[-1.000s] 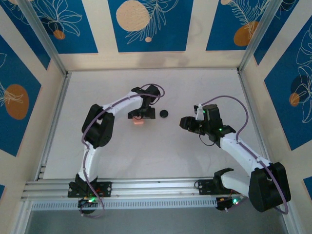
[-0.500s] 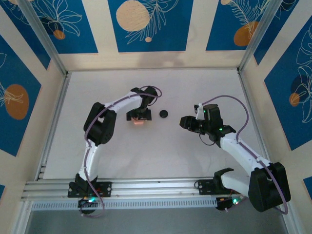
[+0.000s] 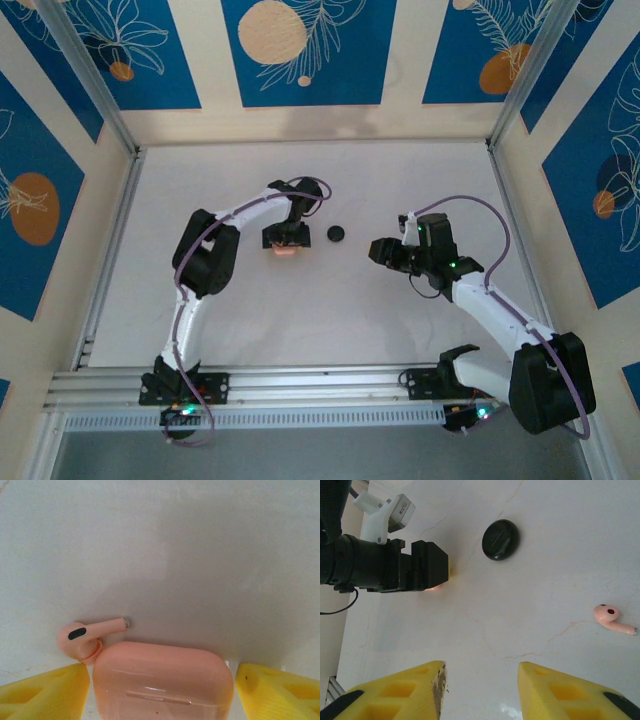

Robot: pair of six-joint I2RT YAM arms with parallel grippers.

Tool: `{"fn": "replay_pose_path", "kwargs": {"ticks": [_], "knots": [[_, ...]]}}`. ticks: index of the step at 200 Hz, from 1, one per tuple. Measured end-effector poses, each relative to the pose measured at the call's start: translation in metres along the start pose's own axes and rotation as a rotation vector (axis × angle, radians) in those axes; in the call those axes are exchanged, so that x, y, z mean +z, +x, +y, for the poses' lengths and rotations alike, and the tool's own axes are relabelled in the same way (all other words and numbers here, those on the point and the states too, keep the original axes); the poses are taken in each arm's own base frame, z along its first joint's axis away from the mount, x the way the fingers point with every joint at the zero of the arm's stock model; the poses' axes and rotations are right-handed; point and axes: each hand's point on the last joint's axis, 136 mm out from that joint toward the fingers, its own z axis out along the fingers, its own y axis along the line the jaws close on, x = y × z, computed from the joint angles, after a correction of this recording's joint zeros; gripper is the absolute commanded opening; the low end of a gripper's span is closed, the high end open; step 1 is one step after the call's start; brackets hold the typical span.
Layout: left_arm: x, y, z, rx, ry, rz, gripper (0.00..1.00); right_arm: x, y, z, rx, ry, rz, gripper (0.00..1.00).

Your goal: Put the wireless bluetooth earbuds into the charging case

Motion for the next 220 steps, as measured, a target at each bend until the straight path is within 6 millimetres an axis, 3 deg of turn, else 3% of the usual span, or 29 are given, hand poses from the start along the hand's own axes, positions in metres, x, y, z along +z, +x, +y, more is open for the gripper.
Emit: {"fn": "replay_pose_path", "kwargs": {"ticks": [48,100,165,220], "knots": [[0.002,0.001,-0.001,-0.002,0.014,0.011,0.77,0.000,0.000,0.000,0.001,0.001,-0.001,0.43],[0.002,0.001,-0.006,-0.006,0.044,0.017,0.57,-0.001,-0.001,-0.002,0.004,0.003,-0.004,0.42],[-0.002,0.003,-0.006,-0.017,0.091,-0.014,0.52,-0.002,-0.002,-0.002,0.010,-0.005,-0.003,0.42],[-0.011,0.037,-0.013,0.122,0.173,-0.028,0.51,-0.005,-0.008,0.002,0.050,-0.070,0.039,0.42]]}}
